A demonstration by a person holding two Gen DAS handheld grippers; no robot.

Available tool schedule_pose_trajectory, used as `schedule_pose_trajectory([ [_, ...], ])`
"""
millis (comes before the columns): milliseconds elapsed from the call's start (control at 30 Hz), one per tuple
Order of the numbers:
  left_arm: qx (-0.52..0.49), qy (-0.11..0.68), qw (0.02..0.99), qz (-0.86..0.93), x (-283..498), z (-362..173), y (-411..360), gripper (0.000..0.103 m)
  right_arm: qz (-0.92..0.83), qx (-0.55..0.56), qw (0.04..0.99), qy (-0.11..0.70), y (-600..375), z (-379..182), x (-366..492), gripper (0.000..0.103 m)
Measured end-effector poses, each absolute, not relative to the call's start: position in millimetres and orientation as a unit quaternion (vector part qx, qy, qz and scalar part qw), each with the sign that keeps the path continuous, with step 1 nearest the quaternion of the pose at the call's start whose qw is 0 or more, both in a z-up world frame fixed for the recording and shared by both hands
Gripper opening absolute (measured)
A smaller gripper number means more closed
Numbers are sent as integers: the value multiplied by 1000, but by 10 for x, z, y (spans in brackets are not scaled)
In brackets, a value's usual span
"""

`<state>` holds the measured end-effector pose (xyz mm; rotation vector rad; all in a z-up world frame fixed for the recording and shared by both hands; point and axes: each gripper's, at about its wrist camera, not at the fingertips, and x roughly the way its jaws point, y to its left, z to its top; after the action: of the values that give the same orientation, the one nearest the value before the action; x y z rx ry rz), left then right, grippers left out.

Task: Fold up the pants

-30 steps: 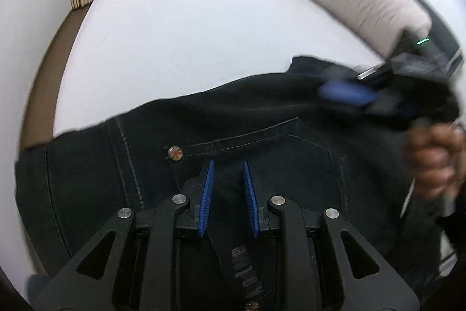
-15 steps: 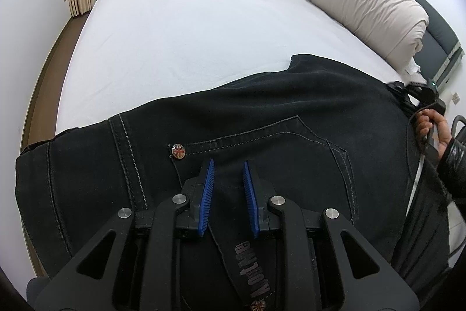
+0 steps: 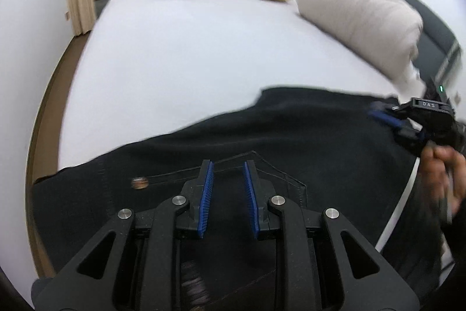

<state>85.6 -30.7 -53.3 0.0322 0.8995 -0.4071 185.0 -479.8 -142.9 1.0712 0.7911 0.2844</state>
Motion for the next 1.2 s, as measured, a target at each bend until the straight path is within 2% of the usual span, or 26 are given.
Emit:
schedule_pose_trajectory([
  [67,22,450,874,-182,940,-727,-322,21,199,489,744,410,-4020,-1618,1993,17],
  [100,22,459,871,-173,975,-817,-283,21,210,477,733,437,-3782,-1732,2054,12],
  [133,2,461,869,-178,992,-878,-181,21,211,454,731,463,-3635,-1844,2114,0],
  [167,-18,458,869,-186,989,-886,-93,20,209,445,739,460,-3623,-1898,2137,0],
  [333,-39,448,871,-195,985,-895,203,20,137,497,762,393,-4544,-1986,1891,0],
  [467,-40,434,881,-183,891,-803,483,21,-2,533,784,319,-5487,-1947,1554,0],
  [533,-33,431,891,-138,865,-755,650,21,-80,525,789,308,-6054,-1820,1336,0],
  [567,-39,430,893,-129,870,-733,707,21,-109,518,791,307,-6099,-1764,1275,2],
  [600,-48,428,896,-112,868,-677,761,21,-126,514,792,304,-6199,-1666,1208,9],
  [733,-48,412,902,-118,886,-476,562,21,-12,514,801,306,-5466,-1342,1708,11],
  [800,-43,406,902,-138,920,-428,356,21,100,493,792,346,-4759,-1281,2110,17],
  [933,-14,438,886,-153,1092,-656,-18,21,224,458,748,424,-3508,-1535,2864,18],
  [1000,4,463,874,-145,1164,-920,-106,21,219,451,738,452,-3412,-1751,3091,14],
  [1033,-16,455,876,-158,1157,-994,-39,20,206,458,736,453,-3609,-1836,3159,0],
  [1100,-60,450,874,-174,1153,-1044,106,20,197,514,720,423,-3994,-2045,3138,0],
  [1200,-72,453,870,-178,1191,-1077,162,20,143,527,751,371,-4514,-2011,2998,0],
])
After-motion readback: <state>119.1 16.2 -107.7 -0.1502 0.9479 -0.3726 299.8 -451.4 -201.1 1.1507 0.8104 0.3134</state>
